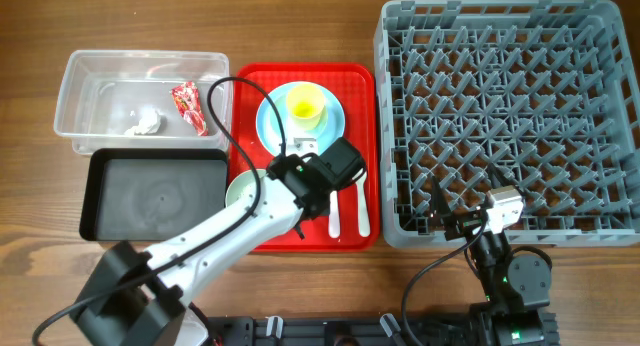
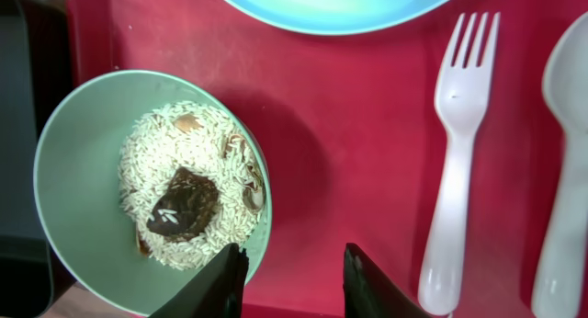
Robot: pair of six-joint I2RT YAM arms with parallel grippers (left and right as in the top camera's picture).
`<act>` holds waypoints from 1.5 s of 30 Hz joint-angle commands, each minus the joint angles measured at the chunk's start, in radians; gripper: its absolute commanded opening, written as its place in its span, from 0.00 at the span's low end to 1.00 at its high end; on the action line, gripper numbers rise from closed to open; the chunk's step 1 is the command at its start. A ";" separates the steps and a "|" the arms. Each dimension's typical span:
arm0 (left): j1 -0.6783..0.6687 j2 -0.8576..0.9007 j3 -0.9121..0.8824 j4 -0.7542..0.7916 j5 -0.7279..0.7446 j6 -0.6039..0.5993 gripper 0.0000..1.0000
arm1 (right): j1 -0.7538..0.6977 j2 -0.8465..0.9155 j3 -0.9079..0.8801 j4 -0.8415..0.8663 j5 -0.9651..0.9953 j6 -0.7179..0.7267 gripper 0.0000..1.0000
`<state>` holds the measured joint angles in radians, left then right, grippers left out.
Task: Sort waste into correct bins and load items into the dishwasher rack
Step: 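Move the left gripper to the mint rice bowl and grasp its rim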
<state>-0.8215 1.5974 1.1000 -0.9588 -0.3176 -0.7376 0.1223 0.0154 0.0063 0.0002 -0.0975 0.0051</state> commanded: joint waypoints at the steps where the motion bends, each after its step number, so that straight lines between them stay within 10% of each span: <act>1: 0.009 0.058 -0.001 0.014 -0.025 0.000 0.33 | -0.005 -0.005 -0.001 0.006 -0.012 -0.005 1.00; 29: 0.009 0.092 -0.134 0.142 -0.089 -0.003 0.31 | -0.005 -0.005 -0.001 0.006 -0.012 -0.005 1.00; 45: 0.010 0.092 -0.133 0.130 -0.092 -0.003 0.06 | -0.005 -0.005 -0.001 0.006 -0.012 -0.005 1.00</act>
<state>-0.8215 1.6825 0.9741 -0.8291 -0.3885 -0.7361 0.1223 0.0154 0.0063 0.0002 -0.0975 0.0051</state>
